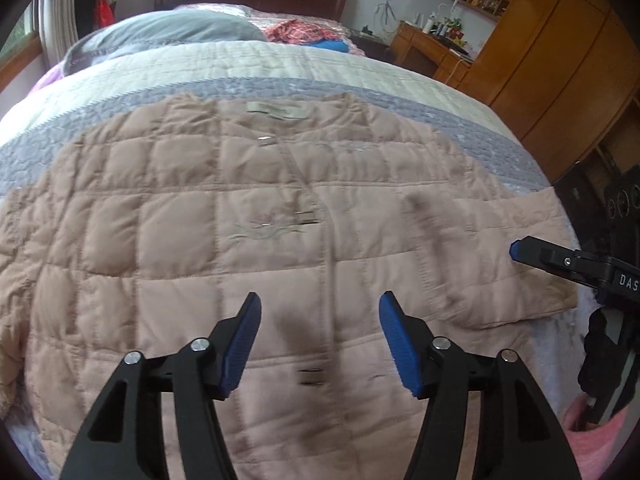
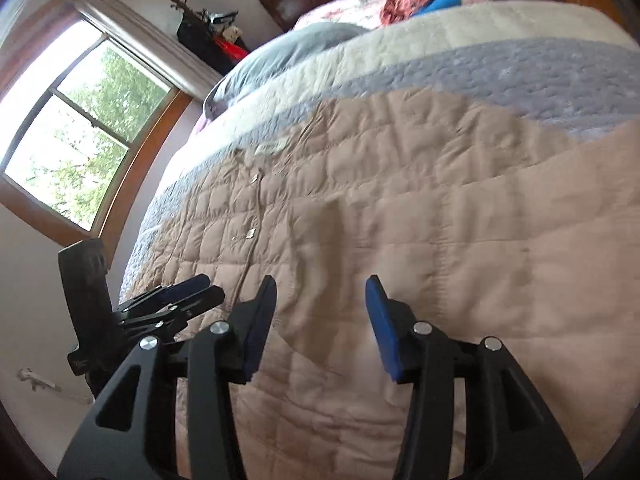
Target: Fold large clothes
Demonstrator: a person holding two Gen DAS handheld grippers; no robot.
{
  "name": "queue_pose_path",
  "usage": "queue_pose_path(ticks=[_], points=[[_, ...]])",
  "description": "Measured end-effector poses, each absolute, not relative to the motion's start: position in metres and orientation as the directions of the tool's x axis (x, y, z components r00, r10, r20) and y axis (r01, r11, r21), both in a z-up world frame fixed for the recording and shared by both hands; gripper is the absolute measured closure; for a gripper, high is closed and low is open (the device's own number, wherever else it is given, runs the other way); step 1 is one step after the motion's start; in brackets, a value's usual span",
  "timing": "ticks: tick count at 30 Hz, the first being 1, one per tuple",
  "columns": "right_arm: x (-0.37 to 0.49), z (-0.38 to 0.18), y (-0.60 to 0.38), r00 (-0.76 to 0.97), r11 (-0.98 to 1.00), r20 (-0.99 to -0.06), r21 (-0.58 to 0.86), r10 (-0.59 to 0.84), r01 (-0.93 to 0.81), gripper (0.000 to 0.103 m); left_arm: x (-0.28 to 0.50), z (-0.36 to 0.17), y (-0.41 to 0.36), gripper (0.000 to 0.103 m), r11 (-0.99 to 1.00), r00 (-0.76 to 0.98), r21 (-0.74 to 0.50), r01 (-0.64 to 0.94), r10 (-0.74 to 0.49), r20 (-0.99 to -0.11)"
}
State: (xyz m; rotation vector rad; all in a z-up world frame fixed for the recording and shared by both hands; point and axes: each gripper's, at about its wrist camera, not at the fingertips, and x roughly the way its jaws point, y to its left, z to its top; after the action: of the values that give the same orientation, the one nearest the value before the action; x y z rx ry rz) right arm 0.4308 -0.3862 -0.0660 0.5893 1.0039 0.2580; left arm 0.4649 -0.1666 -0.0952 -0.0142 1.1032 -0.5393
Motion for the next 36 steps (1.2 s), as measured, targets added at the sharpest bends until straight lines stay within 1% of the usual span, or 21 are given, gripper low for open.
queue_pose_path(ticks=[3, 4, 6, 7, 8, 9, 11, 12, 13, 15, 16, 18, 21, 23, 27, 29, 31, 36], points=[[0.408, -0.049, -0.412, 0.6, 0.848, -0.714, 0.519, 0.361, 0.106, 0.056, 0.467, -0.097, -0.186, 0.036, 0.846, 0.288, -0.331, 0.418, -0.468, -0.836], [0.396, -0.043, -0.426, 0.631, 0.852, -0.71, 0.503, 0.312, 0.144, 0.056, 0.469, -0.098, -0.193, 0.034, 0.843, 0.276, -0.34, 0.417, -0.474, -0.836], [0.375, -0.035, -0.456, 0.678, 0.848, -0.699, 0.484, 0.227, 0.216, 0.056, 0.471, -0.101, -0.21, 0.033, 0.838, 0.256, -0.36, 0.411, -0.484, -0.837], [0.369, -0.034, -0.466, 0.683, 0.851, -0.709, 0.457, 0.173, 0.258, 0.056, 0.473, -0.102, -0.217, 0.033, 0.83, 0.24, -0.376, 0.411, -0.497, -0.834], [0.359, -0.034, -0.481, 0.685, 0.851, -0.724, 0.406, 0.077, 0.333, 0.056, 0.474, -0.103, -0.226, 0.033, 0.821, 0.224, -0.391, 0.415, -0.509, -0.831], [0.352, -0.037, -0.492, 0.68, 0.845, -0.733, 0.372, 0.013, 0.384, 0.056, 0.474, -0.103, -0.236, 0.033, 0.813, 0.214, -0.399, 0.424, -0.518, -0.828], [0.344, -0.042, -0.512, 0.661, 0.826, -0.749, 0.35, -0.036, 0.442, 0.056, 0.476, -0.105, -0.254, 0.035, 0.809, 0.208, -0.386, 0.443, -0.512, -0.834], [0.341, -0.047, -0.52, 0.636, 0.815, -0.769, 0.328, -0.063, 0.477, 0.056, 0.476, -0.107, -0.262, 0.04, 0.811, 0.206, -0.376, 0.449, -0.503, -0.839], [0.34, -0.054, -0.523, 0.619, 0.81, -0.781, 0.31, -0.081, 0.498, 0.056, 0.476, -0.109, -0.268, 0.063, 0.81, 0.202, -0.37, 0.455, -0.499, -0.843], [0.343, -0.065, -0.523, 0.603, 0.803, -0.795, 0.312, -0.072, 0.508, 0.056, 0.478, -0.116, -0.276, 0.089, 0.817, 0.188, -0.371, 0.441, -0.489, -0.852], [0.35, -0.073, -0.523, 0.596, 0.794, -0.802, 0.335, -0.041, 0.506, 0.057, 0.478, -0.117, -0.276, 0.095, 0.811, 0.18, -0.395, 0.432, -0.507, -0.843], [0.351, -0.081, -0.526, 0.596, 0.777, -0.803, 0.38, 0.008, 0.502, 0.057, 0.476, -0.111, -0.264, 0.098, 0.81, 0.207, -0.413, 0.417, -0.527, -0.824], [0.357, -0.082, -0.518, 0.608, 0.768, -0.791, 0.432, 0.07, 0.473, 0.057, 0.473, -0.089, -0.226, 0.099, 0.829, 0.31, -0.394, 0.397, -0.525, -0.792], [0.359, -0.082, -0.508, 0.621, 0.767, -0.769, 0.489, 0.154, 0.416, 0.057, 0.473, -0.075, -0.196, 0.099, 0.84, 0.362, -0.388, 0.379, -0.521, -0.773], [0.377, -0.084, -0.471, 0.583, 0.79, -0.757, 0.537, 0.295, 0.298, 0.057, 0.475, -0.057, -0.14, 0.099, 0.878, 0.444, -0.347, 0.33, -0.469, -0.763], [0.386, -0.087, -0.454, 0.562, 0.79, -0.755, 0.552, 0.338, 0.266, 0.057, 0.479, -0.054, -0.114, 0.099, 0.899, 0.477, -0.318, 0.302, -0.431, -0.766], [0.392, -0.089, -0.437, 0.542, 0.807, -0.764, 0.54, 0.35, 0.239, 0.057, 0.485, -0.057, -0.097, 0.099, 0.907, 0.475, -0.323, 0.27, -0.417, -0.775], [0.403, -0.098, -0.419, 0.495, 0.84, -0.801, 0.492, 0.336, 0.227, 0.059, 0.498, -0.093, -0.069, 0.098, 0.932, 0.431, -0.298, 0.207, -0.36, -0.827]])
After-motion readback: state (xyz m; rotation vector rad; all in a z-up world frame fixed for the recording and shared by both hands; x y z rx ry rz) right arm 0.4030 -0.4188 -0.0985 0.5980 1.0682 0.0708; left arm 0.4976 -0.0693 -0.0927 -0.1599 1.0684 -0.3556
